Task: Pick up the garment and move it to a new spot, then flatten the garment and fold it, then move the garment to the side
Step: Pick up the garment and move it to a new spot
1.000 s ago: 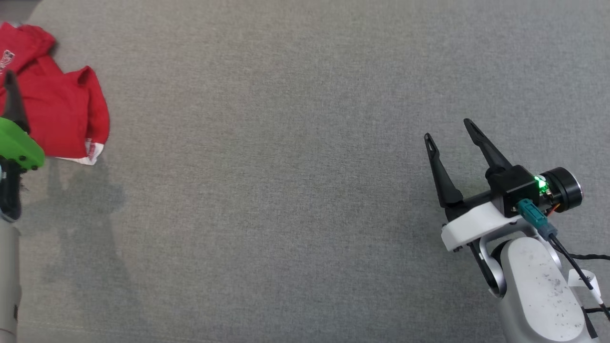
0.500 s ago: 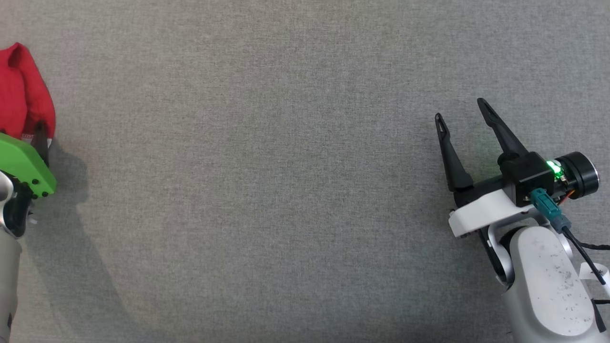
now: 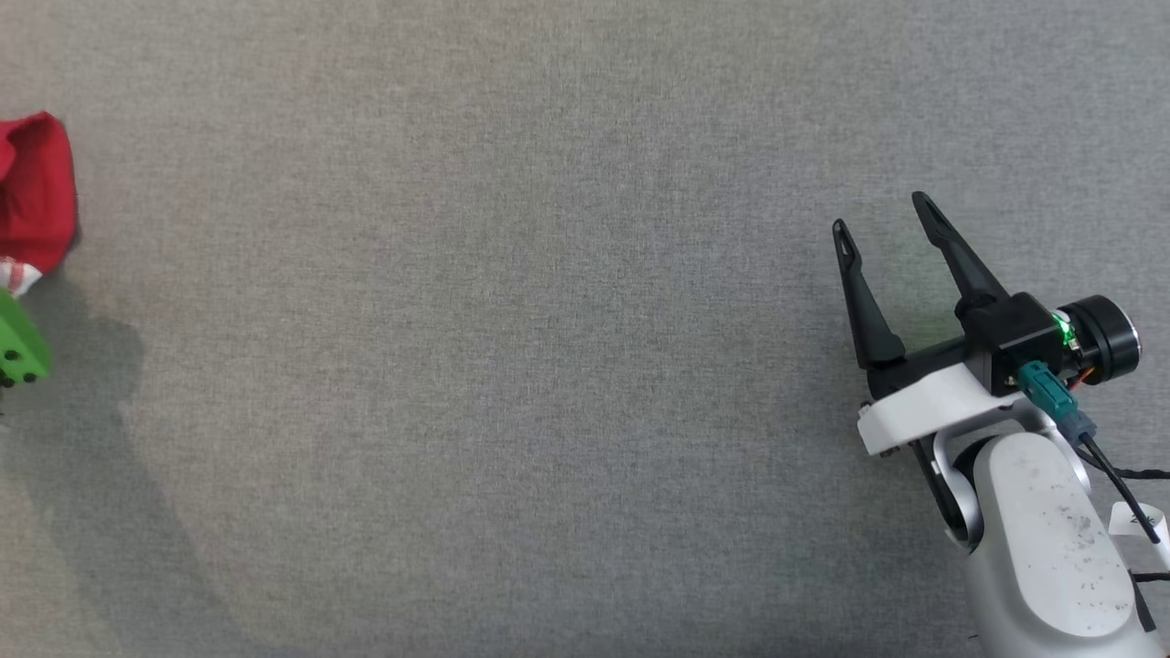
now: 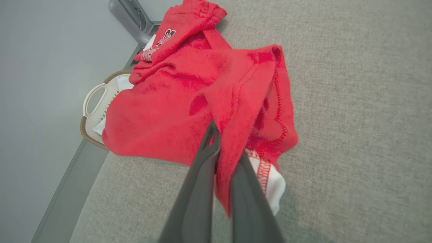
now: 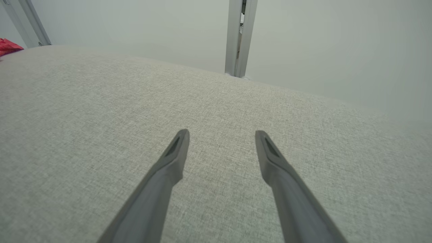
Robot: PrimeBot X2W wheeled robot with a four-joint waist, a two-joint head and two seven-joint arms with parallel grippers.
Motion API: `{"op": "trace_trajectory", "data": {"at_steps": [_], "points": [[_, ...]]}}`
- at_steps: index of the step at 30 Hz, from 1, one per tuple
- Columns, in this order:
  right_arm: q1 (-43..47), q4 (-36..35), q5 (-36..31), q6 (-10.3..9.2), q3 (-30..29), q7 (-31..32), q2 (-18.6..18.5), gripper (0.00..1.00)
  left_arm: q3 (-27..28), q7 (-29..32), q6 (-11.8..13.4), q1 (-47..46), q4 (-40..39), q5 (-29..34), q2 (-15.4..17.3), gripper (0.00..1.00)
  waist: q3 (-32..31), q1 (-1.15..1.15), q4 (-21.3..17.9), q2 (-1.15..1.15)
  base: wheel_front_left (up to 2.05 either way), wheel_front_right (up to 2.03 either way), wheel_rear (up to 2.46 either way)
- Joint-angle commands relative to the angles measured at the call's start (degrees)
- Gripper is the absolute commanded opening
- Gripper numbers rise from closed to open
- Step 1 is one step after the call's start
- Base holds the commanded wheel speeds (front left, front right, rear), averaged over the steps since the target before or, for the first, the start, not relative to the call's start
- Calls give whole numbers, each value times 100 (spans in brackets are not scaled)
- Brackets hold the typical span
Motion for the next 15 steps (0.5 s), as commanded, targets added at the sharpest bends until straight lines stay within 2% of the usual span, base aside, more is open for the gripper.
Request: {"op": "trace_trajectory", "data": {"at_steps": [1,7,15], "points": [[36,71,79,-9,-3,-71,-22,100,-37,-89,7,-107,-26,66,72,0,-266,0,-30,0,0,0,0],[155,436,385,-9,87,-217,-22,100,-417,-212,-8,-328,-361,247,213,0,-954,0,-165,0,0,0,0],[445,821,783,-9,131,-333,-21,100,-1296,-51,-11,-549,-1502,313,434,0,-1859,0,-532,0,0,0,0]]}}
